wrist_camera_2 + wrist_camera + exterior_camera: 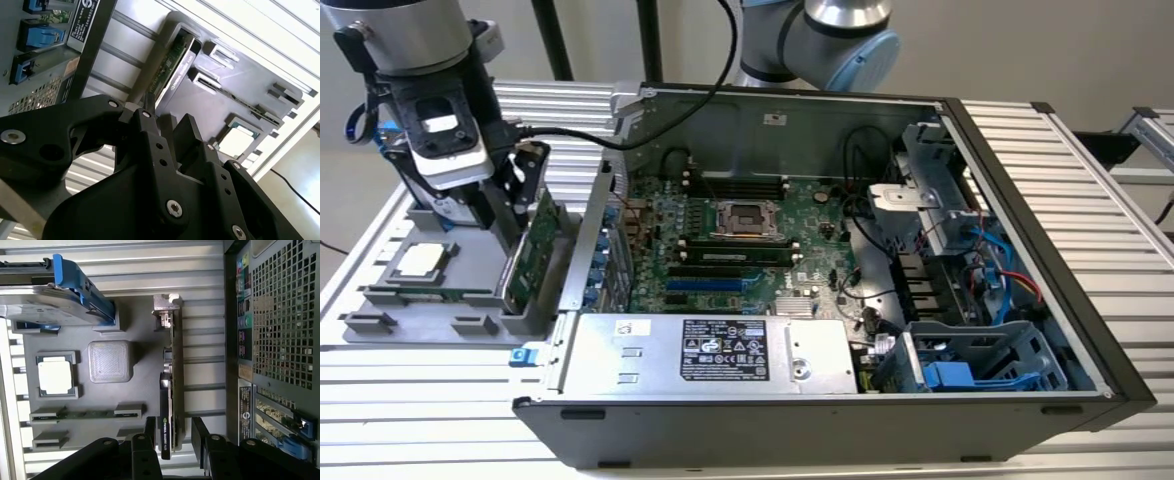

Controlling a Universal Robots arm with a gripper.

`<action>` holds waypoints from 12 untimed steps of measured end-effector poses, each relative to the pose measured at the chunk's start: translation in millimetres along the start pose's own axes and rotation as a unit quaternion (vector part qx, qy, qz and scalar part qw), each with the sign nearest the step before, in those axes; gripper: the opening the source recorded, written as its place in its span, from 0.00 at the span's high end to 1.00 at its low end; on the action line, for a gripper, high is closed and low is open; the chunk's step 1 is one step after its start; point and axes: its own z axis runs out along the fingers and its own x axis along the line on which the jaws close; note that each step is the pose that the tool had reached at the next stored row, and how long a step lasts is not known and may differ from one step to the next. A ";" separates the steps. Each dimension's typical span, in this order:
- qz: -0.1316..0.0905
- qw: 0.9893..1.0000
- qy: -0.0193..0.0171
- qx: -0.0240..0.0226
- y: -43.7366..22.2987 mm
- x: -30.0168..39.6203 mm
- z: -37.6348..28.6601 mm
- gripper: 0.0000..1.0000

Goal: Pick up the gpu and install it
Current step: 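Pick up the gpu and move the gpu toward the slot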

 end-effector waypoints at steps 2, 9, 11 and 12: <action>0.000 1.000 0.000 0.002 0.0 0.1 1.9 0.00; -0.002 1.000 -0.001 0.003 0.3 0.2 7.6 0.00; -0.002 1.000 -0.001 0.003 0.2 0.2 7.7 0.00; -0.002 1.000 -0.001 0.003 0.2 0.2 7.7 0.00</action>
